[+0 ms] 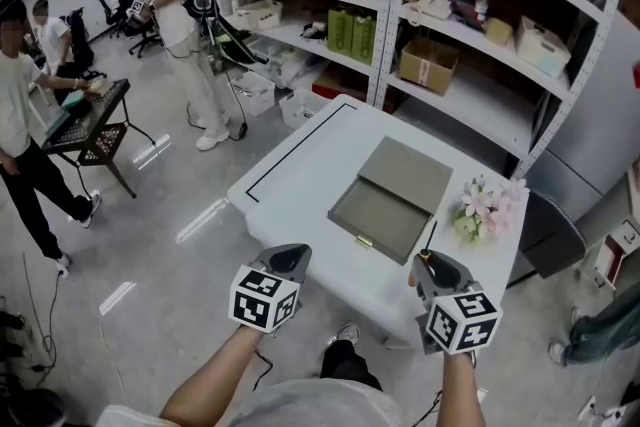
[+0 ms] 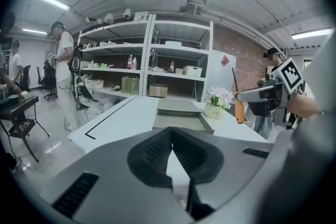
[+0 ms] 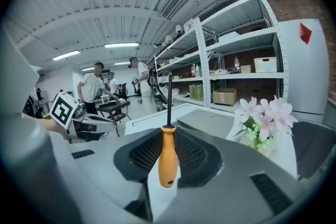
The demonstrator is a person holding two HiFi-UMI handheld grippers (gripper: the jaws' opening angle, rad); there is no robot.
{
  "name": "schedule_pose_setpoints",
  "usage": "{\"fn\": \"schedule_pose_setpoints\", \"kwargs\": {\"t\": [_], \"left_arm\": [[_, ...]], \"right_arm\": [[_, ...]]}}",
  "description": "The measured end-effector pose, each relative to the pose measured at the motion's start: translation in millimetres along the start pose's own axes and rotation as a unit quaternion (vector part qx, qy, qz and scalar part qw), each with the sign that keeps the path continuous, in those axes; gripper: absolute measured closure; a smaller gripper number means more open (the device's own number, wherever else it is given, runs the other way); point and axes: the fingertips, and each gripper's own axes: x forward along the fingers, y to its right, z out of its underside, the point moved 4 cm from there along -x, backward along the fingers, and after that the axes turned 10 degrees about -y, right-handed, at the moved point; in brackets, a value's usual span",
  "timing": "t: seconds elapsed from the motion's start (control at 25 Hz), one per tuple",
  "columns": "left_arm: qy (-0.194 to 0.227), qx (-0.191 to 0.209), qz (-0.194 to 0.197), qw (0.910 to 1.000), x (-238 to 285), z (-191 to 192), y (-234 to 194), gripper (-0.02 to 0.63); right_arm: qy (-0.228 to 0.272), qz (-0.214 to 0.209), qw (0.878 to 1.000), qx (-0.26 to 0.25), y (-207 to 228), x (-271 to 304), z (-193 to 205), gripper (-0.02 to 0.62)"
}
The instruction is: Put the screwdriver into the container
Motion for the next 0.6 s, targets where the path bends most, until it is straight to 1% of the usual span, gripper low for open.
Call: {"fn": "schedule_pose_setpoints", "kwargs": {"t": [0.24, 0.44, 0.6], "left_arm": [[-0.014, 0.000, -0.008, 0.9999, 38.9, -23.5, -14.4, 0.600], [-0.020, 0.002, -0.008, 0.9998, 74.2, -50.5, -22.5, 0.600], [-0.030, 0.000, -0.009, 0.9995, 98.8, -62.9, -26.8, 0.601]], "right_arm": [[-0.008, -0.021, 1.000, -0.001, 28.8, 37.9, -18.4, 0.516], [-0.023, -0.037, 0.999, -0.007, 52.3, 65.6, -34.8, 0.516], [-0.038, -0.054, 0.998, -0.008, 68.0, 85.0, -41.7, 0.517]]}}
